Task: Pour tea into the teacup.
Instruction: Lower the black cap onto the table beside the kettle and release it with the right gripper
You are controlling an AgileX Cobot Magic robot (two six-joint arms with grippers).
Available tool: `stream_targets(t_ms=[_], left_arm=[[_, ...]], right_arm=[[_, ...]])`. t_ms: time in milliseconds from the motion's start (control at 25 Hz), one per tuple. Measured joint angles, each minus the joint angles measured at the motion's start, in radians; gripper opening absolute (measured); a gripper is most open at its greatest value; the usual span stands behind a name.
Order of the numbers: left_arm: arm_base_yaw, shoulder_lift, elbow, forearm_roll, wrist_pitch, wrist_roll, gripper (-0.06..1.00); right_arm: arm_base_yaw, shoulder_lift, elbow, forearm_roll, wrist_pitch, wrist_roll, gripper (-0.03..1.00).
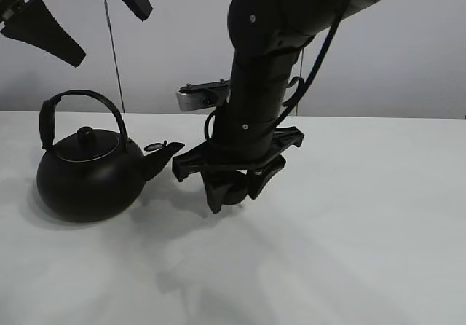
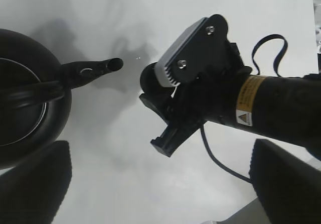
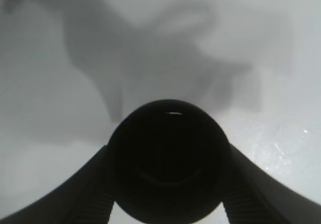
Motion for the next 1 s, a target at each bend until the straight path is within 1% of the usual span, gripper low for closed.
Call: stream_targets(t_ms=[120, 200, 440, 520, 880, 920, 1000], left_arm=[[0.0, 0.0, 0.0, 0.0, 0.0, 0.0, 0.69], [0.0, 0.0, 0.0, 0.0, 0.0, 0.0, 0.69], [0.0, 0.0, 0.0, 0.0, 0.0, 0.0, 0.69], [0.0, 0.0, 0.0, 0.0, 0.0, 0.0, 0.69], [0.0, 0.0, 0.0, 0.0, 0.0, 0.0, 0.69], [0.0, 0.0, 0.0, 0.0, 0.0, 0.0, 0.69], [0.0, 0.0, 0.0, 0.0, 0.0, 0.0, 0.69]], right_arm=[[0.008, 0.038, -0.055, -0.002, 0.028, 0.0, 0.39], [0.009, 0.044, -0.068, -0.011, 0.03, 0.0, 0.39], [0.009, 0.067, -0.069, -0.042, 0.043, 0.0, 0.39], [0.009, 0.083, -0.069, -0.043, 0.056, 0.0, 0.39], [0.009, 0.086, -0.074, -0.042, 0.06, 0.002, 0.39], [0.009, 0.086, -0.074, -0.042, 0.06, 0.002, 0.4], [0.009, 0.092, -0.075, -0.041, 0.071, 0.0, 0.47]])
